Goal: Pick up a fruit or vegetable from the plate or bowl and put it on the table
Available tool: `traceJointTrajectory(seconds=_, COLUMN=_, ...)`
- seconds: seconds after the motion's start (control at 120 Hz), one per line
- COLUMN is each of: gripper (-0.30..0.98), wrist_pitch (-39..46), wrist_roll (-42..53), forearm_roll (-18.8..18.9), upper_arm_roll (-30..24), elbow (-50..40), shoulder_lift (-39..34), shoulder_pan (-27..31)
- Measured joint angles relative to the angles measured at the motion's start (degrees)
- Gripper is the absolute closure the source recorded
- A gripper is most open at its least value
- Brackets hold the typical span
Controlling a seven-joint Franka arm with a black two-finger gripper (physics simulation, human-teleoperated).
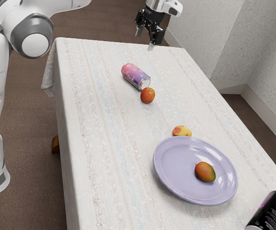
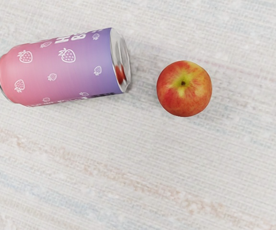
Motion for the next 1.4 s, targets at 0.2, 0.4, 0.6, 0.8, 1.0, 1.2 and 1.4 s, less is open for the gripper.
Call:
traceJointTrajectory(seconds=0.2, gripper=0.00, wrist_pitch=0.0, wrist_roll=0.0, forearm_roll=0.1, upper_arm_roll=0.0, elbow=0.0, shoulder_lift=0.0, shoulder_pan=-0.1)
traceJointTrajectory(seconds=0.4, gripper=0.00, wrist_pitch=-0.1, wrist_roll=0.1, forearm_roll=-0.3, upper_arm_roll=-2.4, elbow=3.3, shoulder_lift=-5.5, shoulder_pan=-3.4)
traceJointTrajectory(seconds=0.6, gripper=0.00, wrist_pitch=-0.3, wrist_roll=0.1, forearm_roll=-3.0, upper_arm_roll=-4.1, elbow=-8.1, shoulder_lift=0.1, shoulder_pan=-18.8)
traceJointTrajectory(seconds=0.8, gripper=0.00, wrist_pitch=-0.4, wrist_roll=0.1, forearm_roll=-5.9, upper_arm_roll=-4.5, elbow=-7.6, shoulder_lift=-0.5, shoulder_pan=-20.0)
traceJointTrajectory(seconds=1.0, gripper=0.00, wrist_pitch=-0.6, wrist_roll=0.3, forearm_roll=-6.5, upper_arm_roll=-4.5, elbow=-7.5, shoulder_lift=-0.9, shoulder_pan=-21.4)
traceJointTrajectory(seconds=1.2, gripper=0.00, wrist_pitch=-0.7, wrist_roll=11.7, forearm_roll=-6.9, upper_arm_roll=-4.3, elbow=-5.5, shoulder_lift=-0.5, shoulder_pan=-23.9)
traceJointTrajectory(seconds=1.4, gripper=0.00, wrist_pitch=-0.1, wrist_roll=20.7, forearm_roll=-7.3, upper_arm_roll=-5.5, elbow=-5.4, shoulder_lift=0.5, shoulder_pan=-25.8)
